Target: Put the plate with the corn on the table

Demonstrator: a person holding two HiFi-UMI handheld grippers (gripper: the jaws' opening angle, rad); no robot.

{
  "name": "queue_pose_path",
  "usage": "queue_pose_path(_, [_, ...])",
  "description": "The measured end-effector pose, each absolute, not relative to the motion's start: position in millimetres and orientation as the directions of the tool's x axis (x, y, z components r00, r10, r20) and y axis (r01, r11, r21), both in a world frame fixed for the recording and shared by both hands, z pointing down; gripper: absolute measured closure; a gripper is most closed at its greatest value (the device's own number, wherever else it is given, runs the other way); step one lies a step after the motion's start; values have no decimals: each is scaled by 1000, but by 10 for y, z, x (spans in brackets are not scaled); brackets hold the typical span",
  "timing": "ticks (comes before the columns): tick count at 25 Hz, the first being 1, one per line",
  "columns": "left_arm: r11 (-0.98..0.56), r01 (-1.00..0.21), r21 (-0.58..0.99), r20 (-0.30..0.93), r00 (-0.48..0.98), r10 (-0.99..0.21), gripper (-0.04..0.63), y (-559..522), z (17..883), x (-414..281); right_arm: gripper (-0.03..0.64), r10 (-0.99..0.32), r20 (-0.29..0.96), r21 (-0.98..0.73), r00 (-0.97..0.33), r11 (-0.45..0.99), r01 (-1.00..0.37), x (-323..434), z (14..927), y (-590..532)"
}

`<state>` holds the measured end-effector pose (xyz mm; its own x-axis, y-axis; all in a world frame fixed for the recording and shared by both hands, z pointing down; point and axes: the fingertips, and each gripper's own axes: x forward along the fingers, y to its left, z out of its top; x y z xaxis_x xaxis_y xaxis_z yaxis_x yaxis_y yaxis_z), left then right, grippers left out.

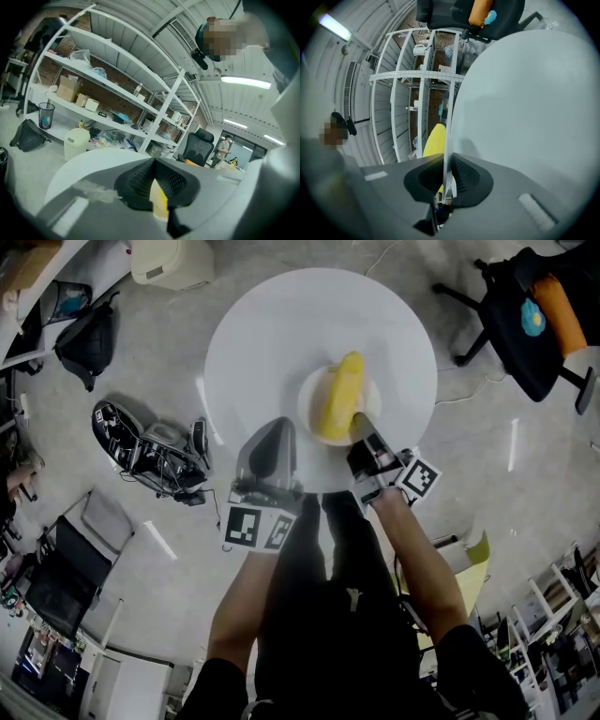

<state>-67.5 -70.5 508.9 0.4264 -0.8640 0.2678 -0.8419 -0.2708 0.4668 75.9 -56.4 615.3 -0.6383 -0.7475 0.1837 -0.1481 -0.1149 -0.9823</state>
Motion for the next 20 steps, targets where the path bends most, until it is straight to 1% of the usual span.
queue_pose_path(20, [-251, -835, 489, 278, 422, -863, 591, -739, 5200, -789, 586, -739, 228, -973, -634, -152, -173, 683, 6296, -610])
